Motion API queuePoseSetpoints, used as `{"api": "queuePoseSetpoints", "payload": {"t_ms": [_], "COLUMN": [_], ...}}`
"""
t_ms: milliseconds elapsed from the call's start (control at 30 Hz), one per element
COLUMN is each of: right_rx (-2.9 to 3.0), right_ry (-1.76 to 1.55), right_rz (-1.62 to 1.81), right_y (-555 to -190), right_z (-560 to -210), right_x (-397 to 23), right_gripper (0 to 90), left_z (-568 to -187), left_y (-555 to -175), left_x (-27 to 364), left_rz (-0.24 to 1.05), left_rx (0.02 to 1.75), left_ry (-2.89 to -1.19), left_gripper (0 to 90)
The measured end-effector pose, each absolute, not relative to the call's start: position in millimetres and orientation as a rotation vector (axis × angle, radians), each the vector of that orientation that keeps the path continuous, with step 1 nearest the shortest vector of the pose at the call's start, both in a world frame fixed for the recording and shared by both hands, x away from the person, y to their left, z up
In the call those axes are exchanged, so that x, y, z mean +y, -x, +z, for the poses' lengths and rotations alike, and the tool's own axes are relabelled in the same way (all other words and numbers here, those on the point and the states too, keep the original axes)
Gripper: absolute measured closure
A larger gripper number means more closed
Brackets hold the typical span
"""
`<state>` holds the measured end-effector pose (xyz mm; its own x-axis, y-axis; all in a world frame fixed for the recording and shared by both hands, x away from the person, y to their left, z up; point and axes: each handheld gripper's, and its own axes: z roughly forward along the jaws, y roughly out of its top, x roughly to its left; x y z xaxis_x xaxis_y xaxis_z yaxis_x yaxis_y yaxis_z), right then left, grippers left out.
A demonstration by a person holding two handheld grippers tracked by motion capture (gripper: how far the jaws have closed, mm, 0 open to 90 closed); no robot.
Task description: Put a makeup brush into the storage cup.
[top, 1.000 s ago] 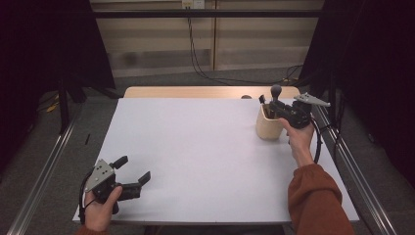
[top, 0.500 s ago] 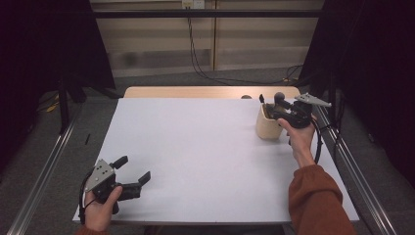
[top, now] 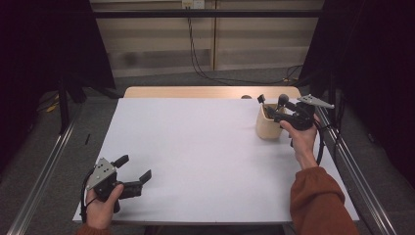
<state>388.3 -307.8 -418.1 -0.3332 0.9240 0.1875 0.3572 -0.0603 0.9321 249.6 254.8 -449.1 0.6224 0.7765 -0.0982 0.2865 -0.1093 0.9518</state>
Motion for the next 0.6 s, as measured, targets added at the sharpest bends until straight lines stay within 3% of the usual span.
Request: {"api": "queuePoseSetpoints", "payload": {"t_ms": [333, 600], "right_rx": [1.704, 1.722], "right_ry": [-1.381, -1.371], "right_rz": [1.389, 1.367], "right_y": [-378.3, -361.9], "right_z": [-417.1, -411.3], "right_x": [-311.5, -306.1], "right_gripper": [0.1, 0.0], "left_z": [-450.3, -448.3], "left_y": [-249.8, -245.6], "left_x": [254.8, 256.5], "left_rz": [0.527, 0.531], "left_rx": [0.884, 0.864], "left_ry": [-1.686, -1.683], "left_gripper": [2.3, 2.3]}}
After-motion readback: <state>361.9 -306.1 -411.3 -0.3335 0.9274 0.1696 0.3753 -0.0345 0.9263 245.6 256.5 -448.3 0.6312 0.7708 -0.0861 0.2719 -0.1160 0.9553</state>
